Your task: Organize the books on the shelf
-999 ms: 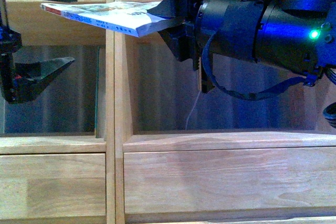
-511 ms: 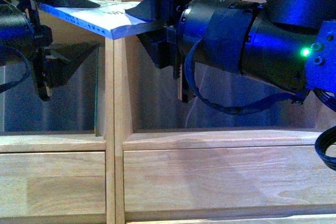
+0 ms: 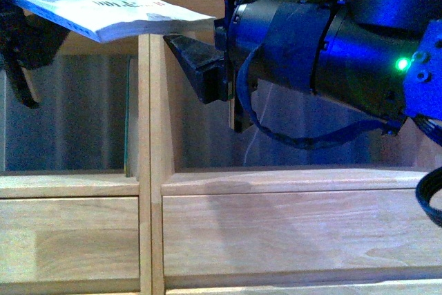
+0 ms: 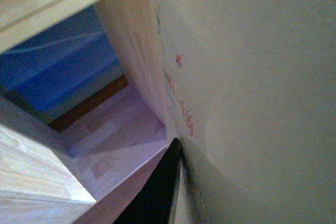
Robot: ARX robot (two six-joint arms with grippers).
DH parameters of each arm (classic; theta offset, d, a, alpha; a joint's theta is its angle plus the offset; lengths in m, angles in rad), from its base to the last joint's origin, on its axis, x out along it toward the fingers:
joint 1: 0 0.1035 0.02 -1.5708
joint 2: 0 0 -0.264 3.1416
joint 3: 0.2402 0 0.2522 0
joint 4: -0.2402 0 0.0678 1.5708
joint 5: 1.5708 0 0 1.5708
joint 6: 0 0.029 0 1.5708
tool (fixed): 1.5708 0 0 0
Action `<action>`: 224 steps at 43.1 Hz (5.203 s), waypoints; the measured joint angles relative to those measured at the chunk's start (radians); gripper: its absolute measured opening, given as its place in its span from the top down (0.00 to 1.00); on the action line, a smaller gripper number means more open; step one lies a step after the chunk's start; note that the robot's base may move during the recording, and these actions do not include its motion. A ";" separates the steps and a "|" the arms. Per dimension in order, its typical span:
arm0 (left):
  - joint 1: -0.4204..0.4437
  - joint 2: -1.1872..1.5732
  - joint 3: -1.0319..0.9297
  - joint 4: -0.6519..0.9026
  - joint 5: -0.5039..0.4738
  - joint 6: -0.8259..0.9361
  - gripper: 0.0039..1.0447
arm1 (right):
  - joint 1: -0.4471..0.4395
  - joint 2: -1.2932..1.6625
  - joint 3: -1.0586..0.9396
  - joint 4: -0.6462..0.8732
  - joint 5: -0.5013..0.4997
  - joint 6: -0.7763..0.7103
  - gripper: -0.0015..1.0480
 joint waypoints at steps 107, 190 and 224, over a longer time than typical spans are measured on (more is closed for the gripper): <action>0.096 0.816 1.191 -0.896 -0.432 1.535 0.84 | -0.509 -0.784 -0.882 -0.469 0.330 -1.210 0.07; -0.032 0.166 0.226 -0.611 -0.369 1.558 0.07 | -0.509 -0.784 -0.882 -0.469 0.329 -1.210 0.07; -0.113 -0.813 -0.534 -0.945 -0.547 1.420 0.18 | -0.509 -0.784 -0.882 -0.469 0.329 -1.210 0.07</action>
